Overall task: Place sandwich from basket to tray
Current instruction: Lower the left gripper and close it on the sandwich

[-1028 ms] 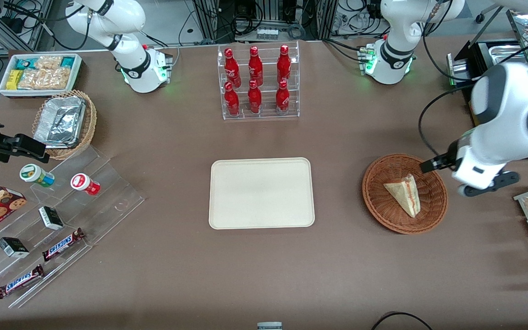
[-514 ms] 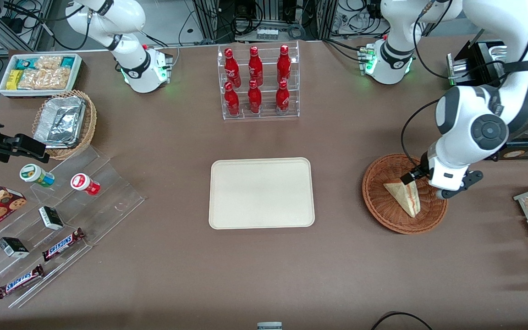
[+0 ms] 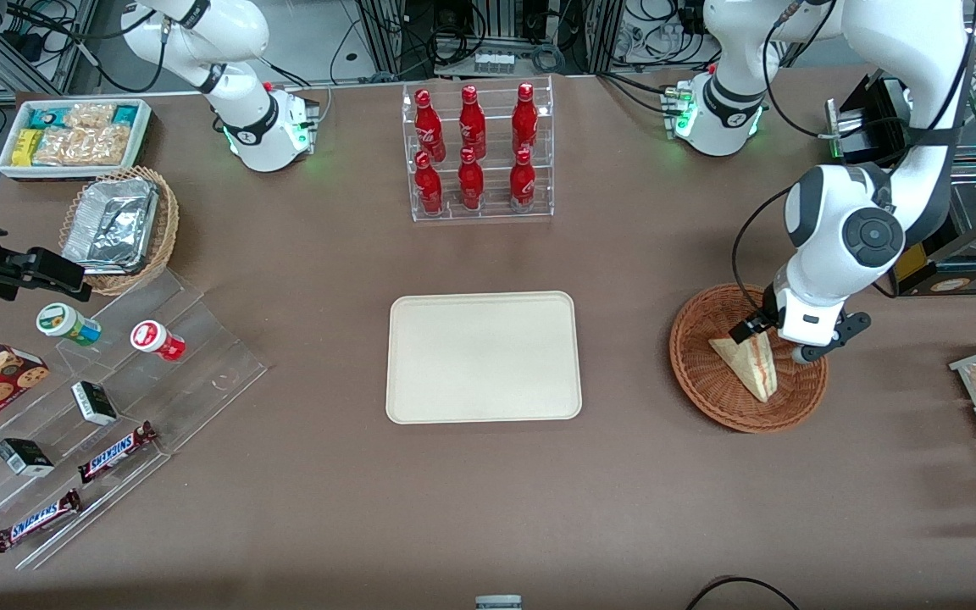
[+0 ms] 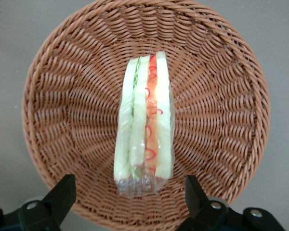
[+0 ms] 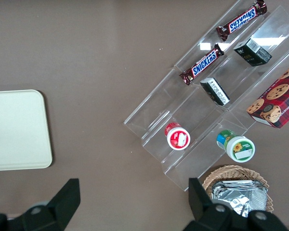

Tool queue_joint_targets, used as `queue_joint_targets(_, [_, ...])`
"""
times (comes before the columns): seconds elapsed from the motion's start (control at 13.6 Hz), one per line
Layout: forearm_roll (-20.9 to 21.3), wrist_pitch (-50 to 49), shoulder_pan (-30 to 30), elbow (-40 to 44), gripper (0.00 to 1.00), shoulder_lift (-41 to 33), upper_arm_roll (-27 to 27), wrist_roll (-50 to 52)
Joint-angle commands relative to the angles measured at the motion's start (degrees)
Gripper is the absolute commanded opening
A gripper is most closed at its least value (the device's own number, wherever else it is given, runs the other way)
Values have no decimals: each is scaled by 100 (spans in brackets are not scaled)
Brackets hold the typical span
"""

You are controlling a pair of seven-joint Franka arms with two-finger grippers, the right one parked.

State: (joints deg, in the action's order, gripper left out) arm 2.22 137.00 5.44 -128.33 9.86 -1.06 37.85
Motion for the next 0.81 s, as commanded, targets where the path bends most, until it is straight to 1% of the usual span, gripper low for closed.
queue_joint_targets(0.0, [33, 415, 63, -25, 100, 244, 53, 144])
queue_joint_targets(0.15, [33, 565, 63, -8, 99, 376, 53, 196])
queue_joint_targets(0.22, [33, 643, 63, -8, 85, 412, 53, 258])
queue_joint_targets(0.29, [33, 653, 46, 10, 41, 438, 53, 258])
queue_joint_targets(0.37, [33, 644, 37, 36, 1, 438, 53, 241])
queue_joint_targets(0.51, [33, 435, 54, 255, 0, 421, 53, 215])
queue_joint_targets(0.66, [50, -214, 80, 501, 0, 342, 44, 153])
queue_joint_targets(0.73, [164, -565, 89, 606, 0, 185, 27, 153])
